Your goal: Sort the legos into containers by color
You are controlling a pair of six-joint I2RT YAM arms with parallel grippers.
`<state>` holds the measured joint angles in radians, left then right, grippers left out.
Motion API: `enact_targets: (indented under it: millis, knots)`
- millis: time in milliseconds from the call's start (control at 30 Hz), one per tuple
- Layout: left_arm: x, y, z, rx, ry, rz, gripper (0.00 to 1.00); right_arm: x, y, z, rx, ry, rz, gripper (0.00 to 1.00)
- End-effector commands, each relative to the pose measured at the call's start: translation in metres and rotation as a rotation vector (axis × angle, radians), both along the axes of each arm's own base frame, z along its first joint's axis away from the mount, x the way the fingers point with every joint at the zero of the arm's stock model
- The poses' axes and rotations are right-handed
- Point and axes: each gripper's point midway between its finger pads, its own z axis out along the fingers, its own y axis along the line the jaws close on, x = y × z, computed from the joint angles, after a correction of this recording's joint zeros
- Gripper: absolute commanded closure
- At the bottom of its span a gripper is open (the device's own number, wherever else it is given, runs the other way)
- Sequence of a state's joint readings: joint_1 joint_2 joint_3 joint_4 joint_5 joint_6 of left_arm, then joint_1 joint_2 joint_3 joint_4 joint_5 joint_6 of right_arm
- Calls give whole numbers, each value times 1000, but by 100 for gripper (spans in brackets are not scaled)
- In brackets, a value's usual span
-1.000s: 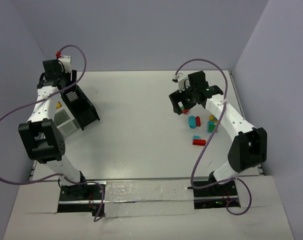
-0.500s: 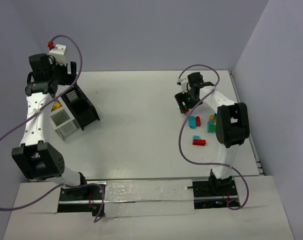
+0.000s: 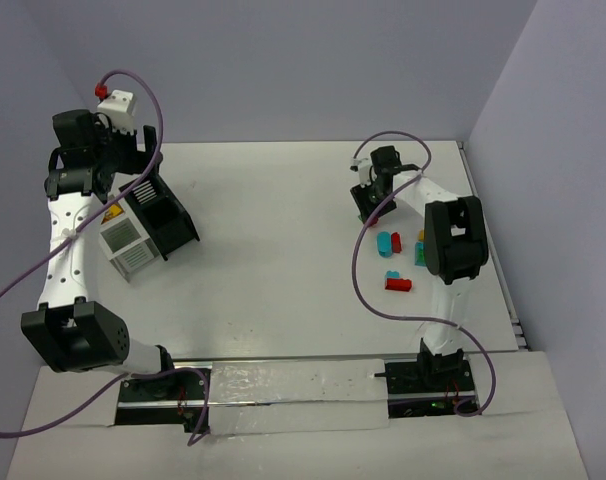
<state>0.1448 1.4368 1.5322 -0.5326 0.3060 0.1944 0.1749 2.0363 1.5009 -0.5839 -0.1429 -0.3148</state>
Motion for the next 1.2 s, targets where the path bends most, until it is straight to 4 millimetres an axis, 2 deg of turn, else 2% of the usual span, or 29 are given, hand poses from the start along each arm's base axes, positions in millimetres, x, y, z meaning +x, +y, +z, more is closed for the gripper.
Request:
enact_targets:
  millis: [0,100,267,300,400,467,533,600,633,667,800,1000,1067,1167]
  knots:
    - [-4,-8,5,-30,-7,-29,8,13,1,0,-6,-42,13,45]
    - [-5,-11,5,-40,-4,-35,8,12,-1,-2,-6,-42,12,49]
    - [-9,-16,4,-64,0,-59,8,6,1,-4,3,-28,27,64]
    - [-12,-20,5,-75,1,-76,8,4,2,-2,12,-26,37,72]
    - [-25,-36,8,-114,-5,-155,7,-5,15,15,82,-38,91,94]
    - [-37,-48,11,-144,-10,-223,6,-12,28,33,156,-50,140,100]
    - [-58,-70,10,-203,7,-352,5,-24,51,65,278,-76,237,100]
    - [-77,-92,6,-275,35,-479,3,-40,74,98,407,-95,331,100]
    - [-89,-102,-1,-317,70,-528,3,-55,91,120,486,-99,396,100]
    - [-97,-109,2,-347,74,-578,3,-60,96,129,495,-109,416,100]
    - [-141,-147,-9,-439,119,-764,3,-115,153,180,671,-98,627,100]
    - [-180,-187,-6,-521,122,-916,4,-191,216,222,799,-58,832,100]
    - [-188,-193,-4,-570,144,-935,4,-209,231,233,822,-56,882,100]
    - [-200,-204,-4,-600,164,-973,5,-225,243,244,843,-47,921,100]
